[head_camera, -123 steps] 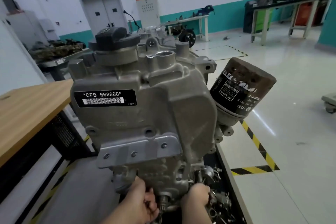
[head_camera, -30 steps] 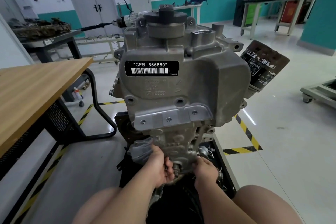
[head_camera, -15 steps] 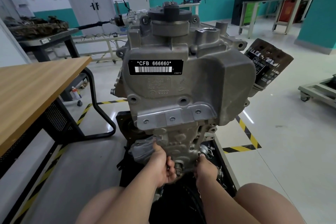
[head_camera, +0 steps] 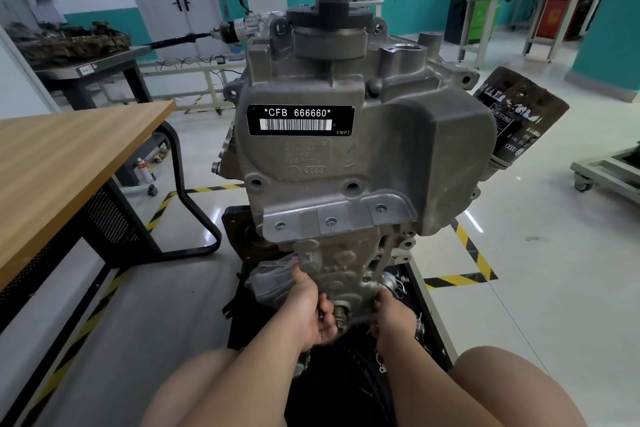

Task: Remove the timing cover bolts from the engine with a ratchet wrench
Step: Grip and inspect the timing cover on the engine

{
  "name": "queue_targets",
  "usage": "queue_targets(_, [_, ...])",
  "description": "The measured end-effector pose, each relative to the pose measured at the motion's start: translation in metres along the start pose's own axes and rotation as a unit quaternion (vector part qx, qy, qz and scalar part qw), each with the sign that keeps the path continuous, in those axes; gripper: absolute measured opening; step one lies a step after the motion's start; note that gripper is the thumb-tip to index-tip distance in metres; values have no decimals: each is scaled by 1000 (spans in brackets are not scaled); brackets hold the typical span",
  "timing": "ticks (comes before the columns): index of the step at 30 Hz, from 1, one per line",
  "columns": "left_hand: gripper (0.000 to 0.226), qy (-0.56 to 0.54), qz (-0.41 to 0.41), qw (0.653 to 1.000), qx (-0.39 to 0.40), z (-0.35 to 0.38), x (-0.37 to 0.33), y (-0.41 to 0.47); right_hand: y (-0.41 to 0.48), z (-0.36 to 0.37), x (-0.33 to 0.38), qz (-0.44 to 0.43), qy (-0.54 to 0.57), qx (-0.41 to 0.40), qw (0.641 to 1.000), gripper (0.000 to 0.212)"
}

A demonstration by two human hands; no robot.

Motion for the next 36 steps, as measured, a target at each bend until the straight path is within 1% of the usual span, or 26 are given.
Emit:
queue_targets(2, [76, -3, 0, 1000, 0, 1, 0, 0, -1, 0, 1, 10, 2, 5, 1000, 31])
queue_targets(4, [76, -3, 1, 1000, 1, 1, 0, 0, -2, -1, 1, 22, 13, 7, 1000, 26])
queue_targets(13, [73, 1, -3, 1000, 4, 0, 1, 1, -4, -1, -2, 31, 30, 10, 999, 34])
queue_targets(17, [72, 1, -5, 1000, 5, -1, 1, 2, -4, -2, -2, 31, 38, -3, 999, 33])
queue_targets(20, [71, 2, -5, 1000, 4, -1, 1, 3, -3, -1, -3, 51, 65, 8, 997, 28])
queue_targets(23, [71, 1, -6, 1000, 2, -1, 1, 3, -2, 2, -2, 49, 75, 31, 996, 26])
queue_targets(26, [74, 0, -4, 1000, 1, 1, 0, 1, -1, 1, -1, 46, 85, 43, 994, 18])
queue_targets(30, [77, 0, 2, 1000, 4, 2, -1, -1, -1, 1, -4, 49, 70, 51, 995, 8])
queue_targets(36, [76, 2, 2, 1000, 2, 2, 0, -2, 2, -1, -5, 42, 61, 13, 997, 26])
Point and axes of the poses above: each hand's wrist, its own y-axis towards the middle knuckle, its own z-axis out of the palm, x = y × z, the point moved 5 cm from there along y, towards the middle knuckle, and after that the axes turned 1 degree about z, right-handed, at the moved point
